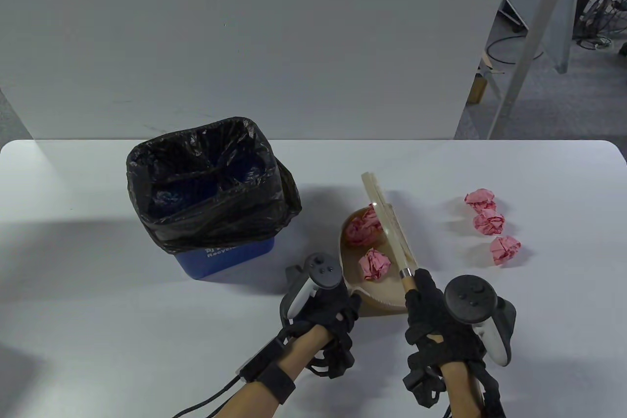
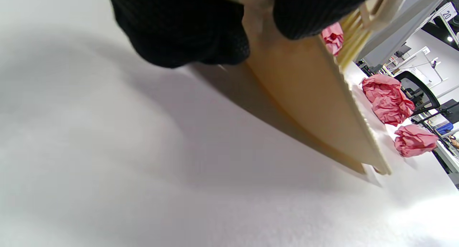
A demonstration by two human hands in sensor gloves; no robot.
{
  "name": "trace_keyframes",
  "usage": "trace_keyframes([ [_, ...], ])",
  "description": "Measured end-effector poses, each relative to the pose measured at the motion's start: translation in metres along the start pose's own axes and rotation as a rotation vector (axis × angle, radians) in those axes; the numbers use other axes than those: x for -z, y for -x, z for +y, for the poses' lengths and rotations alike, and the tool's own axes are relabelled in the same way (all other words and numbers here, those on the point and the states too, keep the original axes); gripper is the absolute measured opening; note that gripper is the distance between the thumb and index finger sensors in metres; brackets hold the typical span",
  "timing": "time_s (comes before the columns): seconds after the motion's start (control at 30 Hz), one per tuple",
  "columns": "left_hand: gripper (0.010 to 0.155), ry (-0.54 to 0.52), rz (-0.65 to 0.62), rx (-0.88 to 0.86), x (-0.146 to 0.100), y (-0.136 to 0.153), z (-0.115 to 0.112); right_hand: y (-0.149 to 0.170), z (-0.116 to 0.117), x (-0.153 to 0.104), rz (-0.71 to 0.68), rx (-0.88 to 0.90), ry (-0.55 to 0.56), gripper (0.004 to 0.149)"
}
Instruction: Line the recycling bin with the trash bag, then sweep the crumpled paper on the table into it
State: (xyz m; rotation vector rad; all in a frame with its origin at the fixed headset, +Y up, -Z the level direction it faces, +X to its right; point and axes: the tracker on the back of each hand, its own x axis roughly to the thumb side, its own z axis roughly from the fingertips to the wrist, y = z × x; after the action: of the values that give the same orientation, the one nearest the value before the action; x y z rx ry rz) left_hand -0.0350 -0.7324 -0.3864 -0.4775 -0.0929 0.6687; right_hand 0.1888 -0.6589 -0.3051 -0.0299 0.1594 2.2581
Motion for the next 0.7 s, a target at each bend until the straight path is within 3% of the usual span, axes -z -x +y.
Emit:
trace_keyframes([
  [0.2,0.082,-0.025,-0.001,-0.038,0.002,0.009,0.010,0.001,-0.004,-0.002,-0.032,0.078,0.012,0.059],
  [0.43,0.081,-0.059,-0.046,-0.109,0.000,0.018,0.022,0.011,-0.022,-0.009,-0.067,0.259,0.221,0.058],
  [0.7,0.081,-0.125,-0.128,-0.232,-0.017,0.010,0.040,0.019,-0.032,-0.015,-0.019,0.269,0.425,0.058],
])
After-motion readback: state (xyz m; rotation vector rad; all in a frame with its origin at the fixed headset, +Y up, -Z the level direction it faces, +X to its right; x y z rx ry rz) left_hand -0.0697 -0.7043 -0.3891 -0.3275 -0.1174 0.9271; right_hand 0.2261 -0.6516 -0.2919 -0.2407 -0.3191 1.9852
